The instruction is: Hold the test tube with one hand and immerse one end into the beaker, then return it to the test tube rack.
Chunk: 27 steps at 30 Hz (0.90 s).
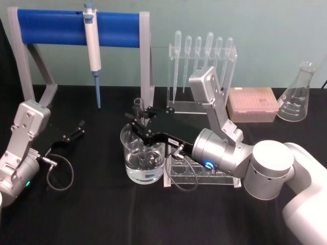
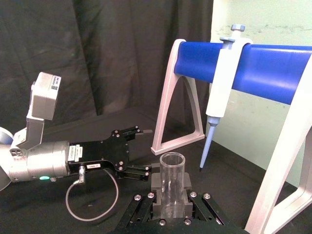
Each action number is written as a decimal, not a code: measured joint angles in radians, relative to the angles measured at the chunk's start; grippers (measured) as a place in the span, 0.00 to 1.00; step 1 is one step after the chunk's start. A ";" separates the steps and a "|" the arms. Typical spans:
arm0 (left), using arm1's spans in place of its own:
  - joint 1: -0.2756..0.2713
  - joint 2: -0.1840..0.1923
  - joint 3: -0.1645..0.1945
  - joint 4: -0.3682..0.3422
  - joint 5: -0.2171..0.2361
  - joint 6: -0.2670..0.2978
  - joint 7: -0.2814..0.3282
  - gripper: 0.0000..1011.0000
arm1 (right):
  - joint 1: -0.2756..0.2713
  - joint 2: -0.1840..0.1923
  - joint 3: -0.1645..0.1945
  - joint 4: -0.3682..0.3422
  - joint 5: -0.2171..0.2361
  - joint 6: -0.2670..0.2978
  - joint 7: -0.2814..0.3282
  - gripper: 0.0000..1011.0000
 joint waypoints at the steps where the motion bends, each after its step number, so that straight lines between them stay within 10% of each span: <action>1: 0.000 0.000 0.000 0.000 0.000 0.000 0.000 0.99 | 0.000 0.000 0.000 0.000 0.000 0.000 0.000 0.22; 27: 0.000 0.000 0.000 0.000 0.000 0.000 0.000 0.99 | 0.000 0.000 0.000 0.000 0.000 0.000 0.000 0.22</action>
